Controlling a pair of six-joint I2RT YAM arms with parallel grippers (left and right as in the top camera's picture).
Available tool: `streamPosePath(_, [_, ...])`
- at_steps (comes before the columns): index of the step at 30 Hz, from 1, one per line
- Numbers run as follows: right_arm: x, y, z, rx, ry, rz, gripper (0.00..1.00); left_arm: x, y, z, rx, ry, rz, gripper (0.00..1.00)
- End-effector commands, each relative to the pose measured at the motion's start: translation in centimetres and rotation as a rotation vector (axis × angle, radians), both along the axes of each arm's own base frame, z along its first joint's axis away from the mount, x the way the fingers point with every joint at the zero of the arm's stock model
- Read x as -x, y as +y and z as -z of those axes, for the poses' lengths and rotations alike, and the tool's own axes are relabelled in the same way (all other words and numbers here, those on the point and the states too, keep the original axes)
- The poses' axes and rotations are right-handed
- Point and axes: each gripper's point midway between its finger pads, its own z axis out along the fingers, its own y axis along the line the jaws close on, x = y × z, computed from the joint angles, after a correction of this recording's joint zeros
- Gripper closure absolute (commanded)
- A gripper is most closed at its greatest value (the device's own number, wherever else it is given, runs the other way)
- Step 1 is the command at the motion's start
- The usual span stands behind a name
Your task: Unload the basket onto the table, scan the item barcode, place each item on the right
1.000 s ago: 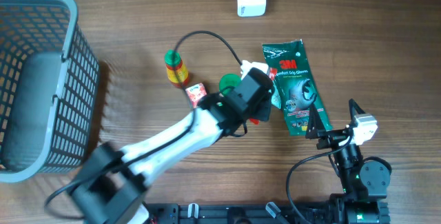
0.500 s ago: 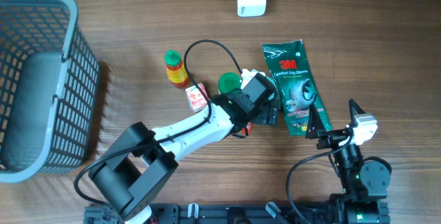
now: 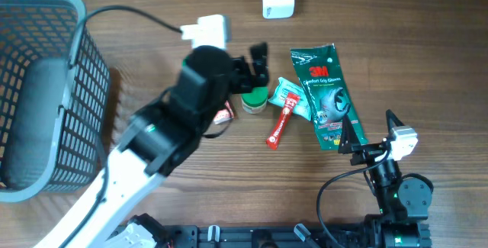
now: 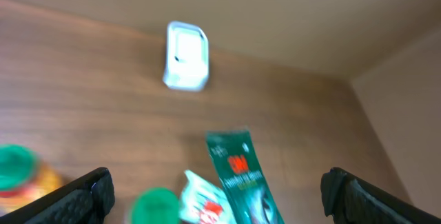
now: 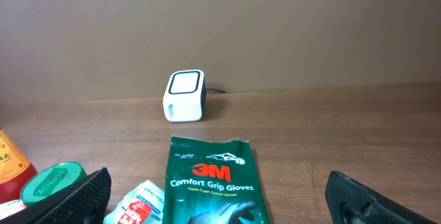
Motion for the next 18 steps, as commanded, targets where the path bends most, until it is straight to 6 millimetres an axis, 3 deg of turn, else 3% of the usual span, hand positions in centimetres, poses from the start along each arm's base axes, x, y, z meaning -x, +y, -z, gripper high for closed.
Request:
streamPosePath(1, [0.0,-0.2,-0.1,0.012,-0.006,0.013,0.00,0.4,5.6,-4.6,-0.087,-0.169,-0.132,0.00])
streamPosePath(3, [0.0,-0.2,-0.1,0.013,-0.007,0.013,0.00,2.1,9.6,-9.9,-0.037,-0.333,-0.241,0.00])
streamPosePath(6, [0.0,-0.2,-0.1,0.012,-0.006,0.013,0.00,4.8,13.2,-15.6,0.075,-0.511,-0.330,0.00])
streamPosePath(9, [0.0,-0.2,-0.1,0.013,-0.006,0.013,0.00,9.0,17.1,-21.3,0.198,-0.715,-0.407,0.00])
streamPosePath(14, [0.0,-0.2,-0.1,0.012,-0.006,0.013,0.00,13.0,22.1,-25.1,0.296,-0.877,-0.578,0.00])
streamPosePath(18, [0.0,-0.2,-0.1,0.013,-0.007,0.013,0.00,12.6,23.6,-24.9,0.221,-0.887,-0.669,0.00])
